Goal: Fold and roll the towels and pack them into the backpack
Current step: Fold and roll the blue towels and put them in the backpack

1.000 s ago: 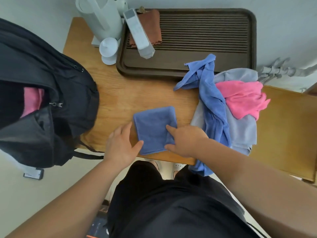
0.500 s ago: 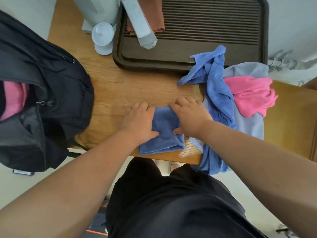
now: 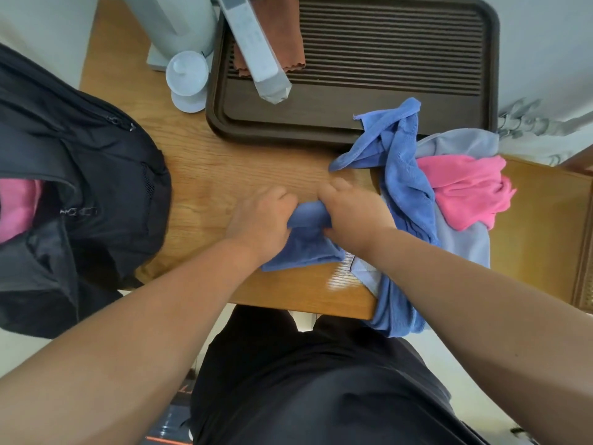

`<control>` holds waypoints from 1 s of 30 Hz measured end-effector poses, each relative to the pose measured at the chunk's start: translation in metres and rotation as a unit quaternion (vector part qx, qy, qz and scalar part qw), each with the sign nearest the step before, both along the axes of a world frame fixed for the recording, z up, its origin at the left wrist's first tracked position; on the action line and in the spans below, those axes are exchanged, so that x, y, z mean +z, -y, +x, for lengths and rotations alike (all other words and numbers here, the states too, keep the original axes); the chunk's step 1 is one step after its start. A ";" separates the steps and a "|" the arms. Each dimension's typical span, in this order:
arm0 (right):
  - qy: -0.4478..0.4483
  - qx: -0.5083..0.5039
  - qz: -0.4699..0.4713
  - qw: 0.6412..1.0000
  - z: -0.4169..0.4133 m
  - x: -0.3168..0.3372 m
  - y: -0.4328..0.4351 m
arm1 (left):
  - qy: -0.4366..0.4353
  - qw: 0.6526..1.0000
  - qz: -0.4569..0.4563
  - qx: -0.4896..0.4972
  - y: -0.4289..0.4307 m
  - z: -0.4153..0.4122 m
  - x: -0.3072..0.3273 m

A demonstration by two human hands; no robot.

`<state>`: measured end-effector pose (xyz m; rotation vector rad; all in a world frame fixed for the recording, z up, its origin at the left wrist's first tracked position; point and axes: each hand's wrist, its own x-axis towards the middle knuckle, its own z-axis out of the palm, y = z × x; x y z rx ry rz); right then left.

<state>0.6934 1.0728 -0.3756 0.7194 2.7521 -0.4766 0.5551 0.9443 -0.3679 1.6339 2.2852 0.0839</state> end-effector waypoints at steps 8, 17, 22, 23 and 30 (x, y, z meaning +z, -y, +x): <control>-0.067 0.000 0.013 0.998 0.033 -0.013 0.011 | -0.038 0.995 0.083 -0.041 0.005 0.010 -0.004; -0.019 -0.003 0.031 0.999 0.059 -0.018 0.040 | -0.039 0.995 -0.090 -0.037 0.070 0.063 -0.027; -0.072 0.005 0.054 0.996 0.040 -0.006 0.040 | -0.048 0.990 -0.124 -0.035 0.069 0.064 -0.037; -0.062 0.015 0.054 0.996 0.035 -0.006 0.039 | -0.050 0.990 -0.130 -0.037 0.068 0.064 -0.037; 0.070 0.040 0.017 0.997 0.026 -0.026 0.030 | 0.139 0.984 0.002 0.108 0.058 0.059 -0.023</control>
